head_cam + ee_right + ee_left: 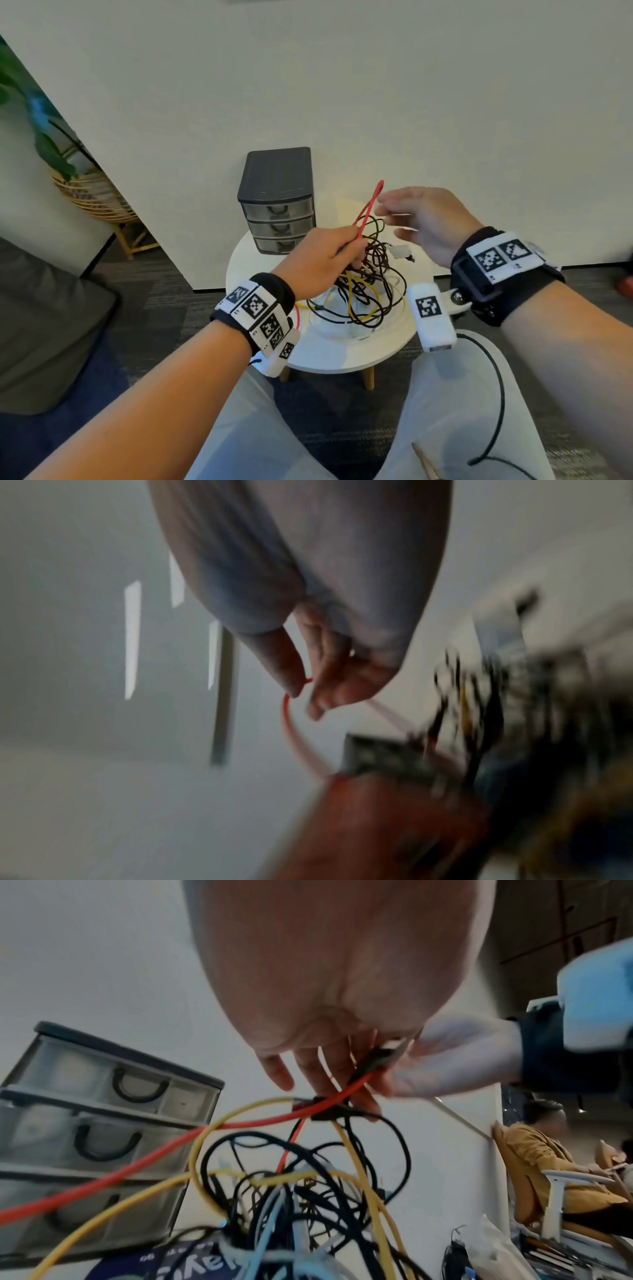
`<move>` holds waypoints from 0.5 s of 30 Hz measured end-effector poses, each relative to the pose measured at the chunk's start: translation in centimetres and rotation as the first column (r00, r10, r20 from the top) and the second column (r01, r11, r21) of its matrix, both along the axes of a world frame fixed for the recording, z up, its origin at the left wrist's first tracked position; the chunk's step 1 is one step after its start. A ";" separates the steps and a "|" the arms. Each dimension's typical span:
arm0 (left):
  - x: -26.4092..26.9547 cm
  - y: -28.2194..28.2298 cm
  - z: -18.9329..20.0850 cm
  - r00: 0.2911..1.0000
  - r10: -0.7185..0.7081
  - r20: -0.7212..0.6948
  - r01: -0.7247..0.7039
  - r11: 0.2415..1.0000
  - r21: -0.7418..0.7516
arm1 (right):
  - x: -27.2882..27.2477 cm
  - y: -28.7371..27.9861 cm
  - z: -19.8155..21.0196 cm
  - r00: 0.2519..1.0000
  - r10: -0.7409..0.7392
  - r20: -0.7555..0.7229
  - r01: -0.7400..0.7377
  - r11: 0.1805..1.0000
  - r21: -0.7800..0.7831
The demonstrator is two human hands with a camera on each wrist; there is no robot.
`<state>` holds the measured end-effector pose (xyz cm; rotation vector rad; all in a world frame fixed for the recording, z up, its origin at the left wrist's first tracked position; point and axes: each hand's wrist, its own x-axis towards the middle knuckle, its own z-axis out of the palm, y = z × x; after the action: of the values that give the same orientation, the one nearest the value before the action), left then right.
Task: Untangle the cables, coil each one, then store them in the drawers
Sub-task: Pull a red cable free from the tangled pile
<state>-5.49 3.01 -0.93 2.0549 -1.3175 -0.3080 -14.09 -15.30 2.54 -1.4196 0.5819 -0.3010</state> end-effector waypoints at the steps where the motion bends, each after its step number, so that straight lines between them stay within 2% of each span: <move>1: 0.0 0.0 0.5 0.999 0.012 -0.034 -0.013 1.000 -0.025 | -0.1 -0.2 -0.2 0.996 -0.062 -0.067 0.044 0.969 -0.244; 3: 0.1 -0.2 1.6 0.999 0.031 -0.037 -0.034 0.997 -0.073 | -0.4 0.0 -0.3 0.993 -0.114 -0.039 0.066 0.784 -0.617; 5: 0.1 -0.5 2.9 0.999 0.032 -0.034 -0.036 0.992 -0.119 | -0.6 1.1 -0.2 0.998 0.051 0.030 -0.003 0.552 -0.834; 6: 0.1 -0.7 3.4 0.999 0.027 -0.036 -0.032 0.990 -0.140 | -0.5 1.6 -0.3 0.991 0.131 0.023 -0.033 0.408 -0.912; 8: 0.2 -1.0 4.2 0.998 0.023 -0.054 -0.032 0.985 -0.172 | -0.2 2.1 -0.3 0.985 0.174 0.000 -0.022 0.127 -0.992; 9: 0.2 -1.0 4.4 0.997 0.021 -0.074 -0.034 0.983 -0.181 | 0.0 2.1 0.0 0.987 0.160 0.010 0.005 0.036 -0.999; 11: 0.3 -0.7 4.2 0.990 0.018 -0.140 -0.044 0.982 -0.183 | 0.6 1.6 0.7 0.989 0.141 0.040 0.047 -0.047 -0.998; 12: 0.4 -0.4 3.7 0.984 0.018 -0.179 -0.050 0.983 -0.175 | 0.9 1.4 1.2 0.991 0.129 0.048 0.054 -0.044 -0.998; 13: 0.4 -0.2 3.1 0.976 0.020 -0.215 -0.056 0.985 -0.161 | 1.1 1.0 1.6 0.993 0.104 0.050 0.051 -0.008 -0.999; 15: 0.4 0.2 1.6 0.966 0.031 -0.258 -0.069 0.988 -0.139 | 1.7 0.2 2.3 0.997 0.035 0.067 0.061 0.150 -0.987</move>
<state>-5.10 3.24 0.66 1.8524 -1.0968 -0.4249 -12.44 -15.08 4.80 -2.7325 0.2597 -0.8822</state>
